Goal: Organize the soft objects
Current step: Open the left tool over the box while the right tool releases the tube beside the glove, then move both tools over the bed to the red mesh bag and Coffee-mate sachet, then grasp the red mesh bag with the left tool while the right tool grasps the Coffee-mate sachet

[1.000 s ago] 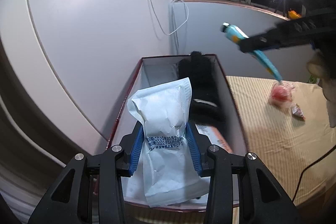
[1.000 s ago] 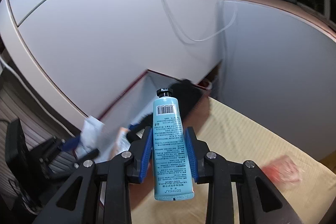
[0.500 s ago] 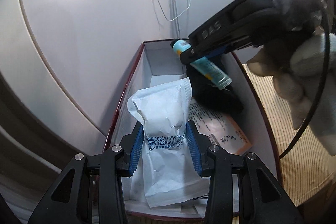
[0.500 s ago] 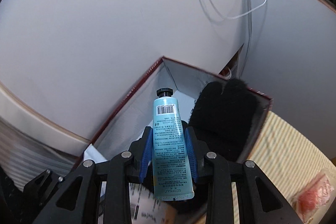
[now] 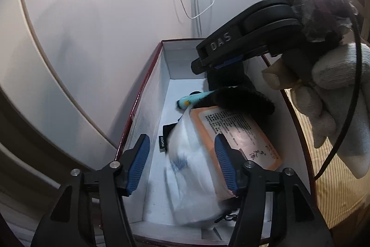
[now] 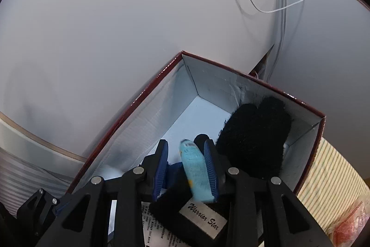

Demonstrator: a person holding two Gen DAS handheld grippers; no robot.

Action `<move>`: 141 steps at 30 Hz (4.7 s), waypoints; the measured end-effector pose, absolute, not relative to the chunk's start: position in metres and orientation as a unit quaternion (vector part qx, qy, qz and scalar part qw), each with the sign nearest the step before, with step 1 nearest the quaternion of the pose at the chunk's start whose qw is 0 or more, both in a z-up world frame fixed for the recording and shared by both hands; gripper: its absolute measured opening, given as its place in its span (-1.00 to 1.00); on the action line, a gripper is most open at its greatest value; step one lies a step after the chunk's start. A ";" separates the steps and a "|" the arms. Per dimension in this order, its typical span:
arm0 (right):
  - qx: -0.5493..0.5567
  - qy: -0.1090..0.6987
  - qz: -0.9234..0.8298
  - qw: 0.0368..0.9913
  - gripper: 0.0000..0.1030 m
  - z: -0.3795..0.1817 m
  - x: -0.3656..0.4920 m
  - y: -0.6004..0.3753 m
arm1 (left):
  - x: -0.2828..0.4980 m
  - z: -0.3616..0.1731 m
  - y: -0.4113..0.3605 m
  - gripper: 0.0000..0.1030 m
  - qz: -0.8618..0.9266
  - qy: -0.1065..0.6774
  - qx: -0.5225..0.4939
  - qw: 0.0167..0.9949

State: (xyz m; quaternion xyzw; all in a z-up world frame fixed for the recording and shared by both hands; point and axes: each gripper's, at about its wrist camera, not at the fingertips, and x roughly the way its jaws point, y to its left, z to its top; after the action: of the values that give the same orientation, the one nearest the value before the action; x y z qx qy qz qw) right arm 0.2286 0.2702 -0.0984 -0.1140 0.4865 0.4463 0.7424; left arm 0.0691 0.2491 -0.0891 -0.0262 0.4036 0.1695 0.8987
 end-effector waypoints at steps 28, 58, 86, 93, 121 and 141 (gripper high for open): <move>-0.035 0.411 0.398 0.820 0.35 -0.036 0.210 0.005 | 0.044 -0.057 0.163 0.24 0.099 0.366 -0.063 0.923; -0.017 0.466 0.308 0.829 0.36 -0.141 0.227 -0.131 | 0.174 -0.094 0.041 0.37 -0.043 0.421 -0.068 0.903; -0.036 0.483 0.320 0.814 0.36 -0.168 0.244 -0.120 | 0.294 -0.142 -0.038 0.41 -0.013 0.502 0.139 0.854; -0.079 0.484 0.319 0.811 0.36 -0.182 0.249 -0.092 | 0.309 -0.153 -0.026 0.51 -0.018 0.514 0.109 0.851; -0.127 0.461 0.305 0.823 -0.13 -0.191 0.248 -0.069 | 0.301 -0.169 -0.008 0.07 -0.055 0.516 -0.011 0.855; -0.069 0.460 0.292 0.836 -0.66 -0.167 0.232 -0.117 | 0.247 -0.131 0.036 0.03 -0.040 0.477 -0.041 0.877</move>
State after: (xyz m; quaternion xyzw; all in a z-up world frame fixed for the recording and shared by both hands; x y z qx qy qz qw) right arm 0.2319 -0.1174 -0.1670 -0.0686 0.4599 0.2915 0.8359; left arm 0.2474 0.0359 -0.1310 -0.0406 0.4773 -0.0402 0.8769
